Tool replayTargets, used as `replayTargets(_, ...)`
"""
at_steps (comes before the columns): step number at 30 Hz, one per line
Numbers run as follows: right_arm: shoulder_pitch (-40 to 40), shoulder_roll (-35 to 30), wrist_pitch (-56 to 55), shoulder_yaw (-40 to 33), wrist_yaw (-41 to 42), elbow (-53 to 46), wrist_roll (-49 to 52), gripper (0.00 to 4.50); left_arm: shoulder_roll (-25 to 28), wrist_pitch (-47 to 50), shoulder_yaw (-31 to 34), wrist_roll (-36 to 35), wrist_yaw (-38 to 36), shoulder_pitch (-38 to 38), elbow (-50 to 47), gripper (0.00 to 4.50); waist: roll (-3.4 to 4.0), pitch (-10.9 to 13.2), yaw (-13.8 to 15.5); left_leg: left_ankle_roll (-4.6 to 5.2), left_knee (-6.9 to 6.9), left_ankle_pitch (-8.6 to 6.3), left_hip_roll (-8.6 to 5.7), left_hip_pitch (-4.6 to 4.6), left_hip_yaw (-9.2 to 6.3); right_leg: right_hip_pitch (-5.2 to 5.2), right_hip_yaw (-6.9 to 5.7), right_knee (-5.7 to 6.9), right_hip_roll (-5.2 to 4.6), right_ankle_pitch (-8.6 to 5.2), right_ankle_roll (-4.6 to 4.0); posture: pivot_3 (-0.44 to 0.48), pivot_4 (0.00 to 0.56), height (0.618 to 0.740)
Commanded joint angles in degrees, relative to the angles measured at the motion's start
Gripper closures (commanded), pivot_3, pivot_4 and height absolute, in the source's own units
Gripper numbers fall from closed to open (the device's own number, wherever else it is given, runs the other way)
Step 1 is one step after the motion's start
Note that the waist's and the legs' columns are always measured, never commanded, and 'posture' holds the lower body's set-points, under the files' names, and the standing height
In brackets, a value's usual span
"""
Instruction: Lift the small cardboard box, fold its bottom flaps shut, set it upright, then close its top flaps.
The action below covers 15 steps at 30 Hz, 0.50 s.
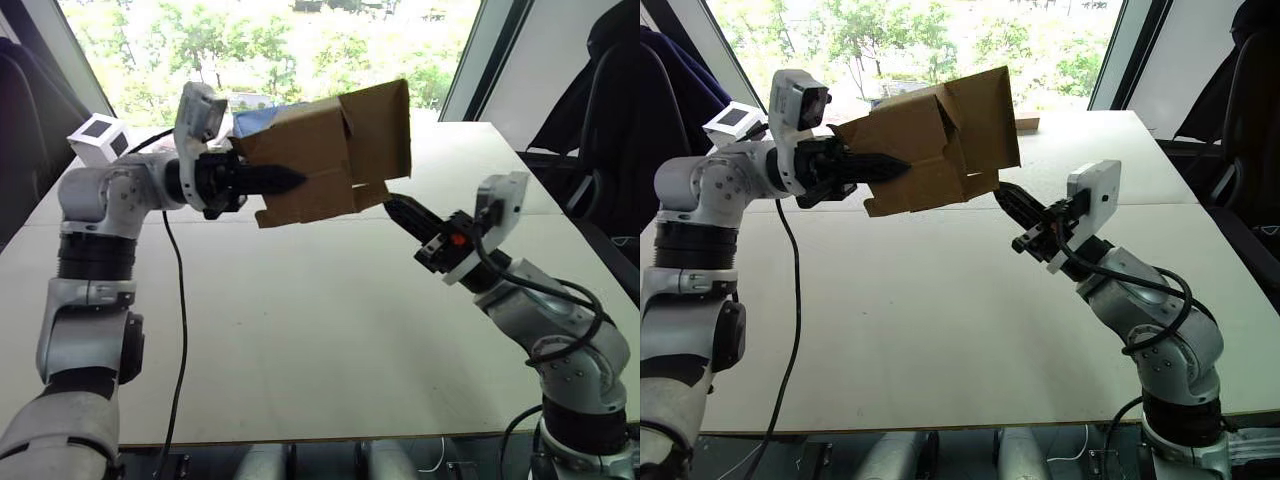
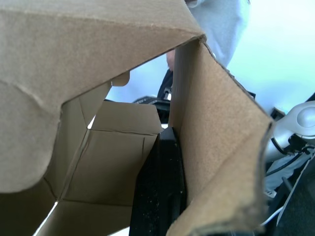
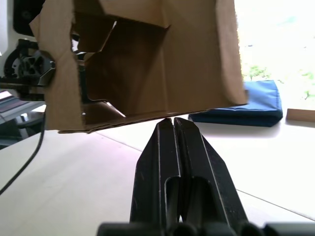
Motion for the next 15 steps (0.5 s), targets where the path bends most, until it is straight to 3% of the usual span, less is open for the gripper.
replayTargets(1,0.21,-1.96,-1.13,-3.20,1.52,-1.35,0.80,4.48,0.74,0.01,0.49,-0.13,-0.32,-0.41,-1.21,4.50,0.00,0.00,-0.02,0.00,0.00,0.00,0.00,0.00,0.00,0.00,0.00,0.00,0.00,0.00,0.00,0.000,0.150,0.740)
replayTargets(15,0.16,-0.69,-0.82,1.43,2.24,-1.24,-1.67,4.48,0.31,-0.05,0.63,-0.36,0.05,-0.34,-1.42,4.50,0.00,0.00,0.06,0.00,0.01,0.00,0.00,0.00,0.00,0.01,0.00,0.00,0.00,0.00,0.00,0.000,0.150,0.740)
